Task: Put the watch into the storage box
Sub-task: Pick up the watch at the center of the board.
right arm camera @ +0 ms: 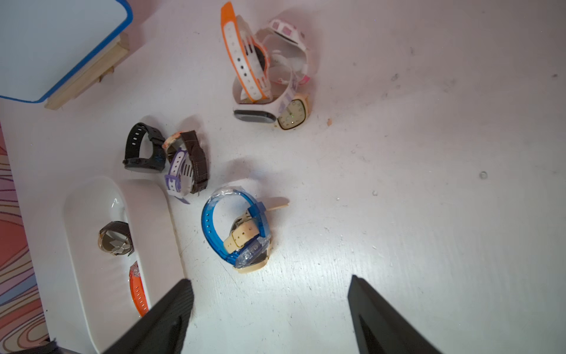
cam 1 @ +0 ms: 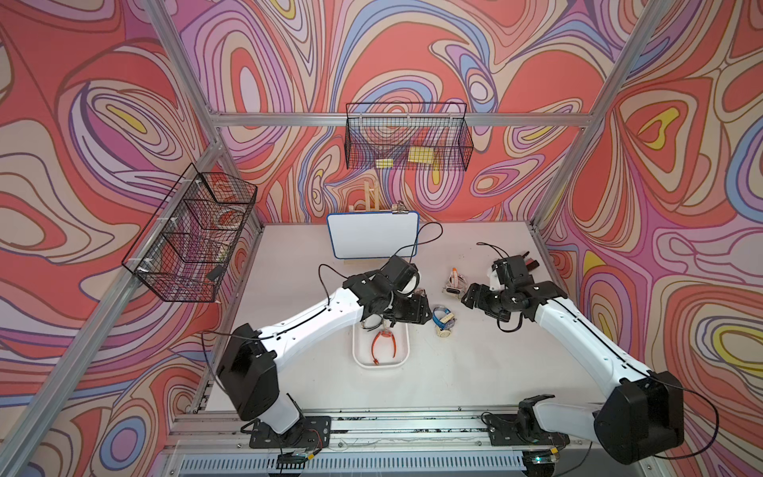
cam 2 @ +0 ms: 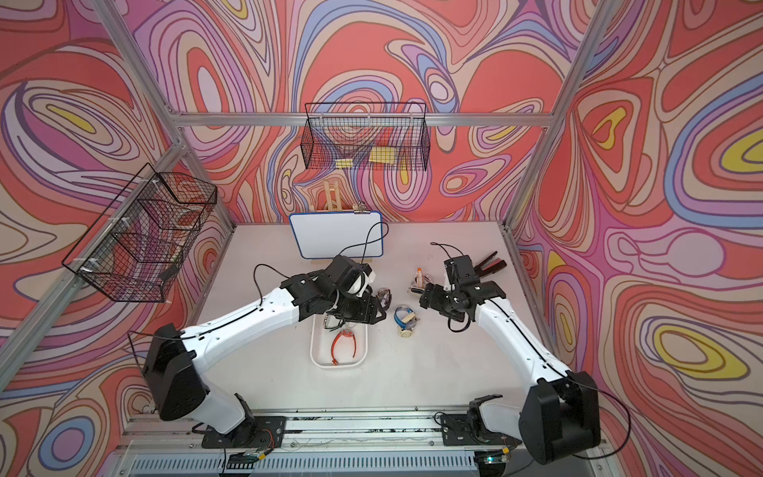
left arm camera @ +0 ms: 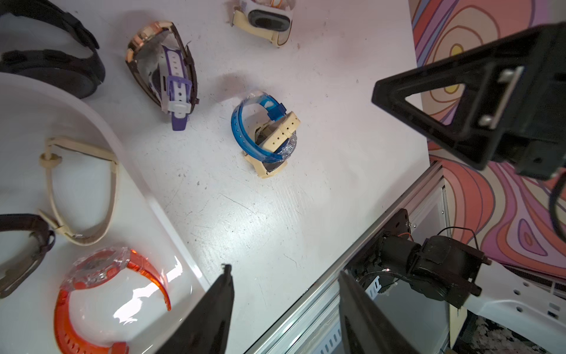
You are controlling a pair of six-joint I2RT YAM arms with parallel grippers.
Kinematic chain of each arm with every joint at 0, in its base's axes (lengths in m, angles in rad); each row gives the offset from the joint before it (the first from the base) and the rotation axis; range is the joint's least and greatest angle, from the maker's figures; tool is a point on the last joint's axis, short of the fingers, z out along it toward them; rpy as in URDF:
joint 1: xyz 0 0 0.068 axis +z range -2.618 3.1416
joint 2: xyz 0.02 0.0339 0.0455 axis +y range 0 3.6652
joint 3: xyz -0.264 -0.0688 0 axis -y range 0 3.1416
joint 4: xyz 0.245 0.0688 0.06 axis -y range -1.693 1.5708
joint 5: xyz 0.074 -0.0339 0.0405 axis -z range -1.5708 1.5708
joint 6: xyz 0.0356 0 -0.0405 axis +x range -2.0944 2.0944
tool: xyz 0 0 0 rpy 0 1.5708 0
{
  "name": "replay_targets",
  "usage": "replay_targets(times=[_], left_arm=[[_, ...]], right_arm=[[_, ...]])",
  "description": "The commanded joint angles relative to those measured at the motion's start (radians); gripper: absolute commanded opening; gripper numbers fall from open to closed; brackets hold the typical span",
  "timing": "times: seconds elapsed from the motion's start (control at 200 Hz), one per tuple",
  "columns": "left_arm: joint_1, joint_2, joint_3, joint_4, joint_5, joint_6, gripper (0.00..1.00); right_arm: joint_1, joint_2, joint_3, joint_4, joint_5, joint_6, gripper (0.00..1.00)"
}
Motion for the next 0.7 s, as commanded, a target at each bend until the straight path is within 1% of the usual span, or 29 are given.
replay_targets(times=[0.0,0.11,0.25,0.28,0.3,0.331,0.586,0.696], left_arm=[[-0.003,0.092,0.076,-0.019,0.039,-0.009,0.57],[-0.004,0.2,0.174,-0.067,0.016,-0.002,0.57],[-0.003,0.301,0.275,-0.124,-0.03,0.019,0.57],[-0.004,0.318,0.292,-0.134,-0.037,0.024,0.57],[-0.002,0.33,0.303,-0.139,-0.042,0.025,0.57],[-0.003,0.345,0.317,-0.148,-0.049,0.027,0.56],[-0.002,0.45,0.401,-0.182,-0.083,0.041,0.55],[-0.002,0.484,0.432,-0.193,-0.088,0.046,0.53]], right_arm=[[-0.046,-0.027,-0.028,-0.02,-0.023,-0.055,0.86],[-0.066,-0.042,-0.055,-0.016,-0.031,-0.057,0.86],[-0.068,-0.052,-0.083,-0.011,-0.029,-0.061,0.87],[-0.068,-0.055,-0.089,-0.012,-0.024,-0.062,0.91],[-0.069,-0.058,-0.092,-0.012,-0.019,-0.062,0.96],[-0.069,-0.06,-0.097,-0.014,-0.013,-0.062,0.98],[-0.069,-0.081,-0.124,-0.013,0.007,-0.061,0.98],[-0.069,-0.088,-0.125,-0.011,-0.014,-0.058,0.98]])
